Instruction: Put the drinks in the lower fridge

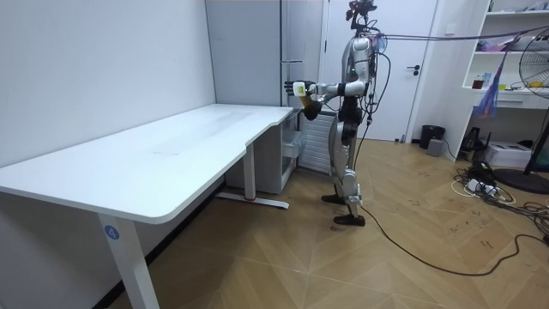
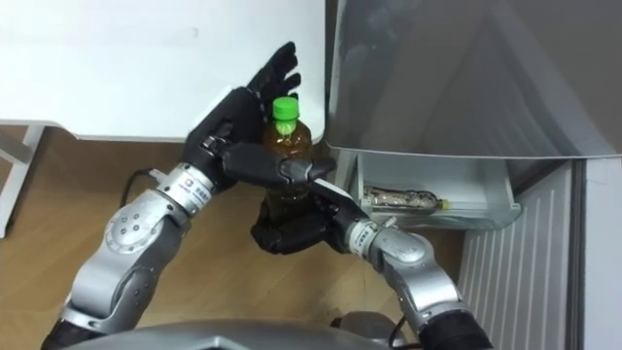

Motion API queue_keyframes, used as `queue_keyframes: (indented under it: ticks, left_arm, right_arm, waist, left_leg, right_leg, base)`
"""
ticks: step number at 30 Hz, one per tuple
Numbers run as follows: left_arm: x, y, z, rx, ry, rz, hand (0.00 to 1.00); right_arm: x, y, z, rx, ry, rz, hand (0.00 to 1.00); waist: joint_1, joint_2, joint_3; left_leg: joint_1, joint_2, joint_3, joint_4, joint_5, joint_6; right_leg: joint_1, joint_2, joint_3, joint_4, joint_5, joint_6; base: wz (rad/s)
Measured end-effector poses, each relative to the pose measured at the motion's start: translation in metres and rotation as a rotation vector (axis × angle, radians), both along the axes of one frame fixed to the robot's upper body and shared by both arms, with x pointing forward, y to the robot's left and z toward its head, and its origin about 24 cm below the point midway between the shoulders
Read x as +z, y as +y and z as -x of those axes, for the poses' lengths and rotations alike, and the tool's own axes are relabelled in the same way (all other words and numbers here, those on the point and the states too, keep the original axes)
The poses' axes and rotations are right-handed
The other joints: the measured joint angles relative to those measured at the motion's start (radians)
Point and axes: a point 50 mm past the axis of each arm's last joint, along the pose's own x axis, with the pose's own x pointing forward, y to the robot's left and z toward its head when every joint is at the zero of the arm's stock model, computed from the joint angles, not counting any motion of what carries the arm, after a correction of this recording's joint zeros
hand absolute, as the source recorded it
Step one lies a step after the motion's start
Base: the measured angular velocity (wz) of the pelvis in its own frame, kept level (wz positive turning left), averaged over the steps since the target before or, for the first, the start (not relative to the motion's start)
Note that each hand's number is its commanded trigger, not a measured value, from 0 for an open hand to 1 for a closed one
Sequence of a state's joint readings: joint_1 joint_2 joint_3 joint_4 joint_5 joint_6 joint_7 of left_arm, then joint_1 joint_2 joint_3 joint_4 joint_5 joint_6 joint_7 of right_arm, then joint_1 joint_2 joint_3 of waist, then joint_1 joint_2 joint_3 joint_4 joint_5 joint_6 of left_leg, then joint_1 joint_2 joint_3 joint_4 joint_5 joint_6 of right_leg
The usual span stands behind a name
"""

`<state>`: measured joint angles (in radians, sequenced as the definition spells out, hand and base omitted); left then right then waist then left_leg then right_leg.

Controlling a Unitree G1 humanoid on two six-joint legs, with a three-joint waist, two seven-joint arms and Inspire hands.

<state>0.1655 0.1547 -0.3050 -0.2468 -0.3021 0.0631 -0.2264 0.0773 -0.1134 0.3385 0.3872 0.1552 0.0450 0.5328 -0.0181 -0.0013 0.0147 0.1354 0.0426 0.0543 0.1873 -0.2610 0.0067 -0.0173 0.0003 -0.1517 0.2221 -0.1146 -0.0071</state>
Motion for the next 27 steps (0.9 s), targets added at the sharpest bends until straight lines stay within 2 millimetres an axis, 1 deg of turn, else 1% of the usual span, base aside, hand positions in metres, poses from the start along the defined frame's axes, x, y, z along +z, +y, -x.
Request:
queue_keyframes:
  ticks: [2, 4, 9, 11, 15, 17, 19, 24, 27]
  left_arm:
    - [0.016, -0.002, 0.001, 0.000, -0.074, 0.025, 0.00]
    - [0.020, 0.000, 0.000, 0.020, -0.098, 0.032, 0.00]
    - [0.026, 0.009, -0.003, 0.069, -0.143, 0.036, 0.00]
    - [0.026, 0.013, -0.004, 0.102, -0.148, 0.028, 0.00]
    - [0.029, 0.028, -0.008, 0.227, -0.160, 0.022, 0.00]
    - [0.033, 0.040, -0.011, 0.313, -0.176, 0.023, 0.00]
    - [0.036, 0.047, -0.012, 0.369, -0.197, 0.027, 0.00]
    - [0.047, 0.061, -0.011, 0.479, -0.261, 0.044, 0.00]
    - [0.053, 0.070, -0.010, 0.553, -0.300, 0.056, 0.00]
  right_arm:
    - [0.000, 0.001, 0.000, -0.002, -0.001, 0.007, 1.00]
    - [0.000, 0.000, 0.000, -0.005, -0.002, 0.010, 1.00]
    - [-0.002, -0.009, 0.000, -0.020, -0.004, 0.046, 1.00]
    - [-0.003, -0.011, 0.001, -0.029, -0.002, 0.056, 1.00]
    - [-0.007, -0.014, 0.007, -0.031, 0.008, 0.089, 1.00]
    - [-0.010, -0.015, 0.012, -0.028, 0.021, 0.104, 1.00]
    - [-0.012, -0.017, 0.016, -0.031, 0.033, 0.111, 1.00]
    - [-0.013, -0.022, 0.017, -0.057, 0.037, 0.115, 1.00]
    - [-0.014, -0.027, 0.018, -0.080, 0.042, 0.118, 1.00]
  waist:
    - [0.000, 0.000, 0.0000]
    - [0.000, 0.000, 0.0000]
    - [0.004, -0.002, 0.0004]
    - [0.015, -0.001, 0.0003]
    - [0.034, -0.001, 0.0002]
    - [0.047, 0.000, 0.0005]
    - [0.053, 0.000, 0.0008]
    - [0.074, 0.002, 0.0019]
    - [0.087, 0.008, 0.0031]
  left_leg:
    - [0.004, 0.000, -0.001, -0.001, 0.000, 0.000]
    - [0.013, 0.000, -0.002, -0.001, 0.000, 0.000]
    - [0.016, -0.002, -0.003, -0.001, 0.000, 0.000]
    - [0.016, -0.001, -0.002, -0.001, 0.000, 0.000]
    - [0.020, -0.001, -0.007, -0.001, 0.000, 0.000]
    - [0.031, -0.001, -0.012, -0.002, 0.000, 0.000]
    - [0.037, -0.002, -0.016, -0.006, 0.000, 0.000]
    - [0.050, -0.001, -0.016, -0.018, 0.000, 0.000]
    - [0.050, -0.001, -0.018, -0.018, 0.000, 0.000]
  right_leg:
    - [0.002, 0.000, 0.002, 0.000, 0.000, 0.000]
    - [0.008, 0.001, 0.006, 0.000, -0.001, 0.000]
    - [0.007, 0.001, 0.011, 0.000, -0.001, 0.000]
    - [0.008, 0.002, 0.011, 0.000, -0.001, 0.000]
    - [0.007, 0.003, 0.011, 0.000, -0.001, -0.001]
    - [0.020, 0.003, 0.011, -0.001, -0.001, 0.000]
    - [0.030, 0.002, 0.011, -0.003, -0.002, 0.001]
    - [0.038, 0.002, 0.009, -0.003, -0.004, 0.003]
    - [0.039, 0.002, 0.007, -0.003, -0.004, 0.003]
  base:
    - [-0.04]
    - [-0.08]
    - [-0.02]
    - [0.00]
    - [0.00]
    - [0.00]
    - [0.02]
    - [0.01]
    - [0.00]
